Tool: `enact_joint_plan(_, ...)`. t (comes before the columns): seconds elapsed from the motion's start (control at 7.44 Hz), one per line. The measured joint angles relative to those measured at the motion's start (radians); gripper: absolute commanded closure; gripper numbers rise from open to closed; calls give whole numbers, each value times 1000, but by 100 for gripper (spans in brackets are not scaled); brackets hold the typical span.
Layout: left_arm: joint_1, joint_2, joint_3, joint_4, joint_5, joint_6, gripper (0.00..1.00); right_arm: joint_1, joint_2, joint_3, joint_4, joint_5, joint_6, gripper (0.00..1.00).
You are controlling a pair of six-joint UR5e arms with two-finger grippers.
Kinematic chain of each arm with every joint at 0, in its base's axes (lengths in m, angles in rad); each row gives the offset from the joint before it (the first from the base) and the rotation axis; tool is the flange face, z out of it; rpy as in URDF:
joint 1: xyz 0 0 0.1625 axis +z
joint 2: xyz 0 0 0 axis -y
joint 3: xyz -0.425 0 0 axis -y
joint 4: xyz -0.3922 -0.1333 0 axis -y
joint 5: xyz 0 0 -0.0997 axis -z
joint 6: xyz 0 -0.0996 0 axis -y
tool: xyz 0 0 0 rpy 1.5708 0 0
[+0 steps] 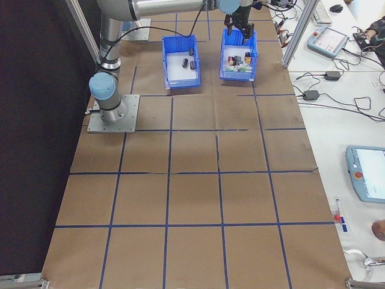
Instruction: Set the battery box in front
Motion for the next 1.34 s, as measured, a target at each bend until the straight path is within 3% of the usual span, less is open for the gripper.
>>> enact_joint_plan(0.13, -19, 42, -53, 1, -44, -225, 1, 34, 38, -45, 0, 0, -88, 0)
enact_joint_plan(0.4, -115, 48, -94, 25, -73, -590, 1, 113, 81, -77, -2, 0, -247, 0)
enact_joint_plan(0.81, -325, -90, -106, 216, -73, -1007, 1, 241, 147, -78, -15, -9, -372, 0)
enact_joint_plan(1.34, -482, -287, -106, 457, -67, -1189, 1, 300, 237, -57, -98, -13, -458, 0)
